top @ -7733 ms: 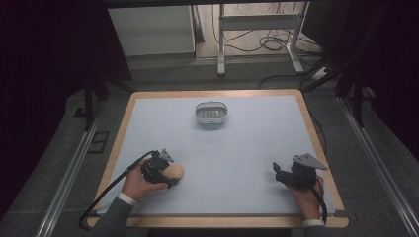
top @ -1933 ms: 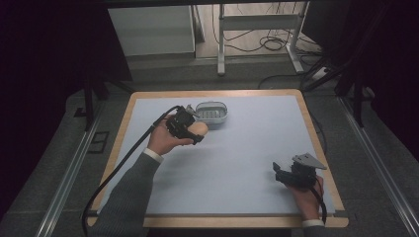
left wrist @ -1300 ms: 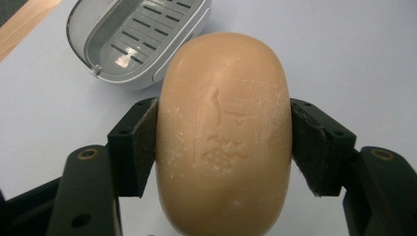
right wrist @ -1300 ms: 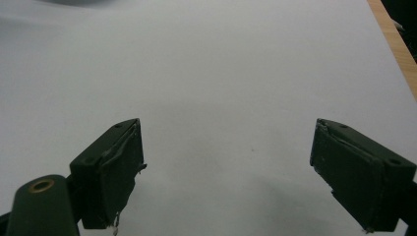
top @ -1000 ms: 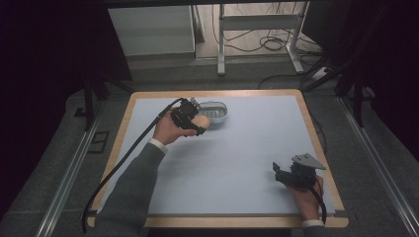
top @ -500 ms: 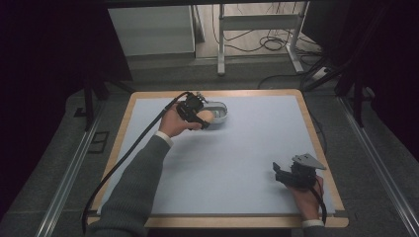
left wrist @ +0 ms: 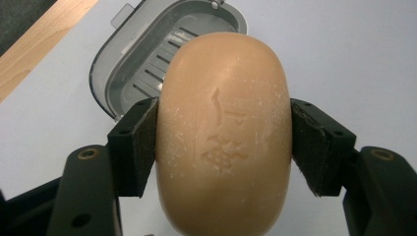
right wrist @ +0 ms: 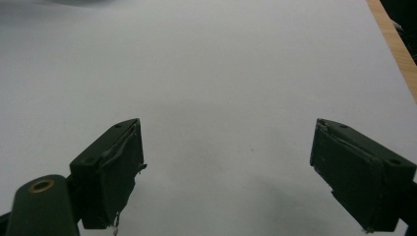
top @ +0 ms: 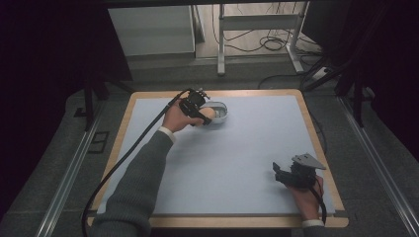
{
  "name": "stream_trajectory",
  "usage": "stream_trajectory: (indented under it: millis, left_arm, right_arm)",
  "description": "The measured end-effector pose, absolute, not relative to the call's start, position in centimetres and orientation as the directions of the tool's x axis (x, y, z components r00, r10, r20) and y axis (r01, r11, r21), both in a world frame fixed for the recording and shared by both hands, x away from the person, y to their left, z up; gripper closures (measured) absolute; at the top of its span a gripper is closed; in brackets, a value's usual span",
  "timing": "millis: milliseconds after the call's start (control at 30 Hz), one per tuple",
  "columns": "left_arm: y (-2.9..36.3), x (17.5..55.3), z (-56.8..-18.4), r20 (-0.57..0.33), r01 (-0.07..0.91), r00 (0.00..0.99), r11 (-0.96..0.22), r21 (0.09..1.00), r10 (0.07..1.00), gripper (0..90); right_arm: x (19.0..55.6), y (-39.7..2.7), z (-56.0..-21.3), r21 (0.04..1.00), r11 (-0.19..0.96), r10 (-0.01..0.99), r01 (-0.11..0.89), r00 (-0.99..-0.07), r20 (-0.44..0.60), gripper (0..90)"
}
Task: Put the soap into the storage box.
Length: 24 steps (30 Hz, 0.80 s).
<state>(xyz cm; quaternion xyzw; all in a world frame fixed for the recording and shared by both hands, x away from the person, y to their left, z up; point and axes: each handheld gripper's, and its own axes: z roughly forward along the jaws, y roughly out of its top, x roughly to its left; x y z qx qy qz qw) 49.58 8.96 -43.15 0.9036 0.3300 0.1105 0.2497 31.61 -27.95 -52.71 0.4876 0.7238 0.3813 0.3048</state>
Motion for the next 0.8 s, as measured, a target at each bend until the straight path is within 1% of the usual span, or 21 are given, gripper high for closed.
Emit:
stream_trajectory:
  millis: [800]
  left_arm:
    - [7.4,52.7,-43.8,0.043,0.538,0.766,-0.677,0.502,0.641,32.7]
  right_arm:
    - [31.6,-28.0,-52.7,0.85,0.231,0.939,0.474,-0.338,-0.066,13.1]
